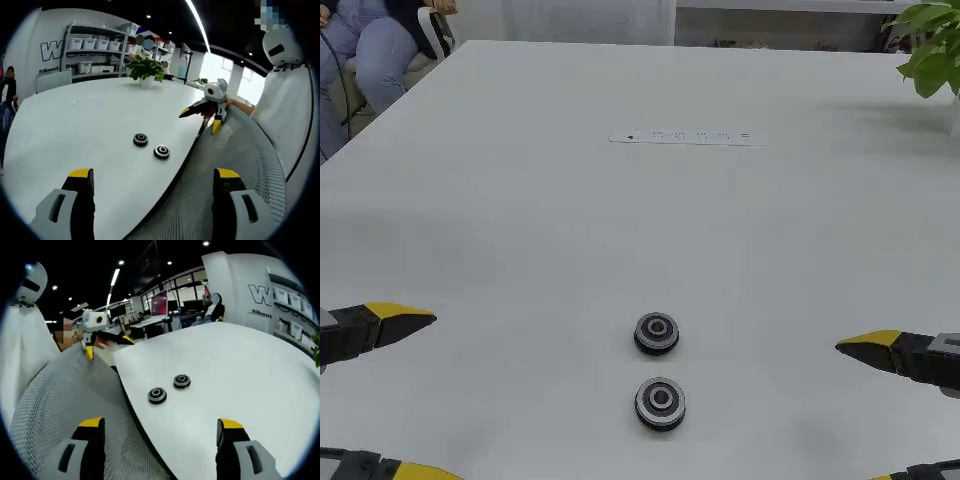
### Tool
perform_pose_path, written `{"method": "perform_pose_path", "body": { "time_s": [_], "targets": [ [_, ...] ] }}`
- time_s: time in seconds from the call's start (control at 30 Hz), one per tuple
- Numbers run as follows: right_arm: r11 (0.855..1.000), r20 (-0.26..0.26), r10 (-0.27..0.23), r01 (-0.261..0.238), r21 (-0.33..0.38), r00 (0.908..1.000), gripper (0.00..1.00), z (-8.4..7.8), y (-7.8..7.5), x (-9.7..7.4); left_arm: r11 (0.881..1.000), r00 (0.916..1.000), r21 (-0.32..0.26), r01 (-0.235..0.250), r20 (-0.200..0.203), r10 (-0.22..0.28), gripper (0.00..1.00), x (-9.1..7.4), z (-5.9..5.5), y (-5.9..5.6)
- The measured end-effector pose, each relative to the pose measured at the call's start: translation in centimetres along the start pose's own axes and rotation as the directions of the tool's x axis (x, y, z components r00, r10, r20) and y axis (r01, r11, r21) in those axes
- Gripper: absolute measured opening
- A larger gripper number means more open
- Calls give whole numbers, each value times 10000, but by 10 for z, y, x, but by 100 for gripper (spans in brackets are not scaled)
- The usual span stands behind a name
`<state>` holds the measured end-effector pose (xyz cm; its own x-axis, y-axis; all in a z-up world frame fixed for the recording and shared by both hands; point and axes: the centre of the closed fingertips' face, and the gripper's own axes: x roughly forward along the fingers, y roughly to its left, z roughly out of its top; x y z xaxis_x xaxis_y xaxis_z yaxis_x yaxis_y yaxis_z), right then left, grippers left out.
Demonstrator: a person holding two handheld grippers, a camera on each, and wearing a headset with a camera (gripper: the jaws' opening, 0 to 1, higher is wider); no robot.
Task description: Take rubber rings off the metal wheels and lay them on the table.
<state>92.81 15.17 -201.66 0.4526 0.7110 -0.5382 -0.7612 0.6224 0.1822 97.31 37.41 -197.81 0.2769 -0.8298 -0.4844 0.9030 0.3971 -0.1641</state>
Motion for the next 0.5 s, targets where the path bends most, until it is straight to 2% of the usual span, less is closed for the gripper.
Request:
{"method": "perform_pose_path", "body": {
  "time_s": [0.3,0.5],
  "targets": [
    [10000,90,-27,26,35,10000,90,1,0,0,10000,10000,53,36,52,-36,95,1,1,-1],
    [9999,148,-100,99,53,9998,90,2,-2,0,9999,9997,144,12,242,-15,93,0,3,-1]
  ]
}}
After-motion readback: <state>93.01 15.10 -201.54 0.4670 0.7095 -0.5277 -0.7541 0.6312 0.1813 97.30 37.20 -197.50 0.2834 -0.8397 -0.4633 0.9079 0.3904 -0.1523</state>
